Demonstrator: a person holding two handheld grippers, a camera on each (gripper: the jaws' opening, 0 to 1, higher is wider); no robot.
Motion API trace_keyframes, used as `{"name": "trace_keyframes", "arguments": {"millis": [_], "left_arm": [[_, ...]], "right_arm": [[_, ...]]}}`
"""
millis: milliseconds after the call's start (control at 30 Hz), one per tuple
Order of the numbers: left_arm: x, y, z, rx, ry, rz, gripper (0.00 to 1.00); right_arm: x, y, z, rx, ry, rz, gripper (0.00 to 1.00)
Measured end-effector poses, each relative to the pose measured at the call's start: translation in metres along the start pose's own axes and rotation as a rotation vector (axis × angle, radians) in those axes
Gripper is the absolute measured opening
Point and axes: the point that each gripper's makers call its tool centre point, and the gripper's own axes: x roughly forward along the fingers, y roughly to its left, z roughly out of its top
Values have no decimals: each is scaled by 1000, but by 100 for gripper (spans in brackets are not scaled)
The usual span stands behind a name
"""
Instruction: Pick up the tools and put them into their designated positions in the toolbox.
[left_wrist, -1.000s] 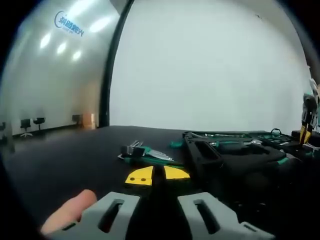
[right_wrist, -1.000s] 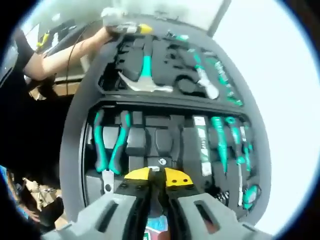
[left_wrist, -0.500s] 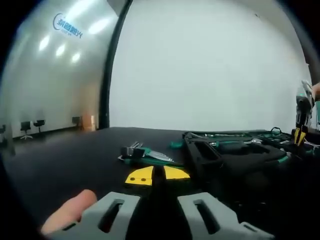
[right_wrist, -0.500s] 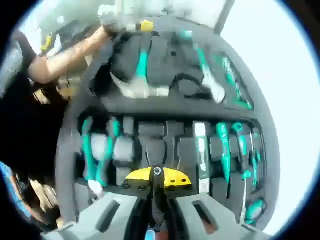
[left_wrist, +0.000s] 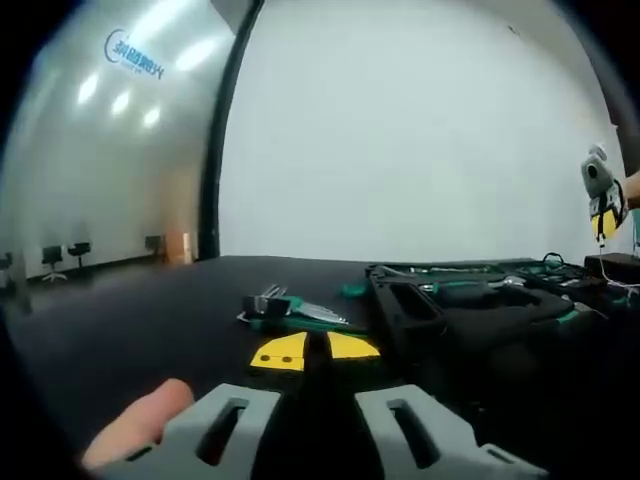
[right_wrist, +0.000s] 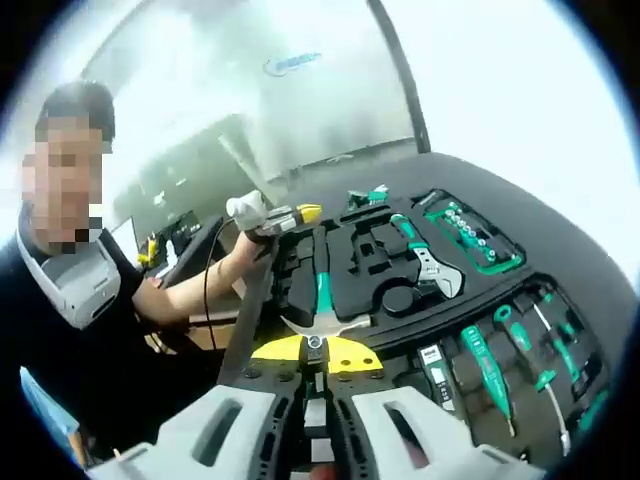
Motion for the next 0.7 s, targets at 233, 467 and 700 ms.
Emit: {"name": "trace_keyframes", "arguments": {"millis": [233,467,700], "left_arm": [[0,1,0,4,-4,3,8],[1,2,1,5,-8,7,8],[-1,2,1,5,-12,11,8]], "right_arm": [[16,-19,51,115,-119,49,4],[55,-42,74,148,-127,-1,4],[87,-101,72,-7,-11,-228,4]]}}
